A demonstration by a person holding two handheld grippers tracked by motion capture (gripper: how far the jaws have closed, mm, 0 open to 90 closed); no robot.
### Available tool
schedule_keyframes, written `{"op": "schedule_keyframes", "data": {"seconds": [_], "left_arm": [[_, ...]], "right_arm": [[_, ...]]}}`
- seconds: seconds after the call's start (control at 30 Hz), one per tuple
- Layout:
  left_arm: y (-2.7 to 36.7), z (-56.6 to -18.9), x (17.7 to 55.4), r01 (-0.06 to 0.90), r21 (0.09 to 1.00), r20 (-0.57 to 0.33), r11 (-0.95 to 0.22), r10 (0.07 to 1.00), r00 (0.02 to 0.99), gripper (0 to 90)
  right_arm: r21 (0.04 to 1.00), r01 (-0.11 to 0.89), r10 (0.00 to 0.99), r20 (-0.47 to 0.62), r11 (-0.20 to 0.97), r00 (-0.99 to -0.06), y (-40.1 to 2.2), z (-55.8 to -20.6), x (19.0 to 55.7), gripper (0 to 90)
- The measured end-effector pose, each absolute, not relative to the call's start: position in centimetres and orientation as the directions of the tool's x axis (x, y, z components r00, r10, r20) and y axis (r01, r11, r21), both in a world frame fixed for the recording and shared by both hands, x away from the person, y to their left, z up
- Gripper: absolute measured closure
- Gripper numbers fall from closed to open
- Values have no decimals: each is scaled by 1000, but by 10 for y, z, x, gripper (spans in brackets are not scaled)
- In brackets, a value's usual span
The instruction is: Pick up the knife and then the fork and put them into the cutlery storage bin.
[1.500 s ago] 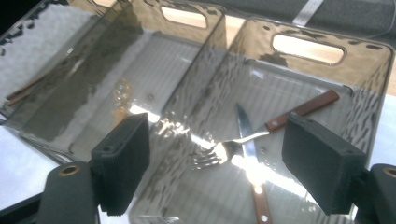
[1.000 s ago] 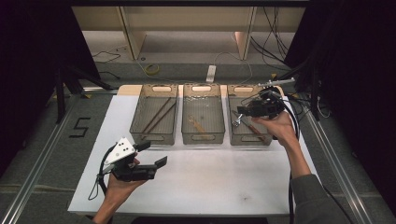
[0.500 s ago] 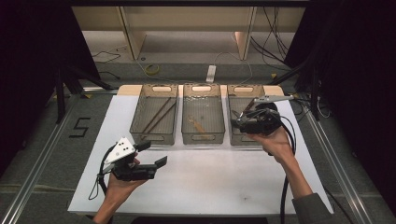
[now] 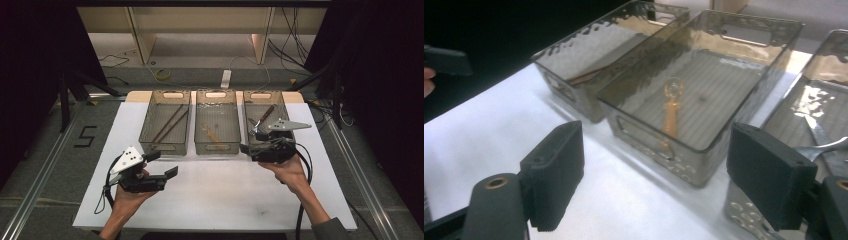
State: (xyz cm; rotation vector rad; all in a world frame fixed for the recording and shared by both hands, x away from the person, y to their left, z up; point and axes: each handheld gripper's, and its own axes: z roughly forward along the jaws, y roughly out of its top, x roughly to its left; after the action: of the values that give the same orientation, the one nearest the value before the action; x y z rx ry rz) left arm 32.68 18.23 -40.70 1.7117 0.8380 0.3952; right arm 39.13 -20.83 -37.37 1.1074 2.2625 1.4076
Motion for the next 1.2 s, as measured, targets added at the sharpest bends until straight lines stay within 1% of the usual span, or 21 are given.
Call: {"op": "schedule_keyframes", "data": {"seconds": [0.07,0.4,0.67,1.2], "left_arm": [[181,-408,327,331,935,-153,-124,703,694,156],[180,-409,326,334,933,-154,-134,690,707,156],[180,-409,326,338,933,-165,-127,683,711,156],[180,-409,326,346,931,-180,-119,675,715,156]], "right_arm": [[852,460,713,161,249,-683,-208,-376,387,238],[888,412,698,164,204,-697,-213,-386,367,238],[908,381,708,153,174,-689,-220,-400,351,240],[924,345,712,129,167,-690,-227,-422,322,232]]}}
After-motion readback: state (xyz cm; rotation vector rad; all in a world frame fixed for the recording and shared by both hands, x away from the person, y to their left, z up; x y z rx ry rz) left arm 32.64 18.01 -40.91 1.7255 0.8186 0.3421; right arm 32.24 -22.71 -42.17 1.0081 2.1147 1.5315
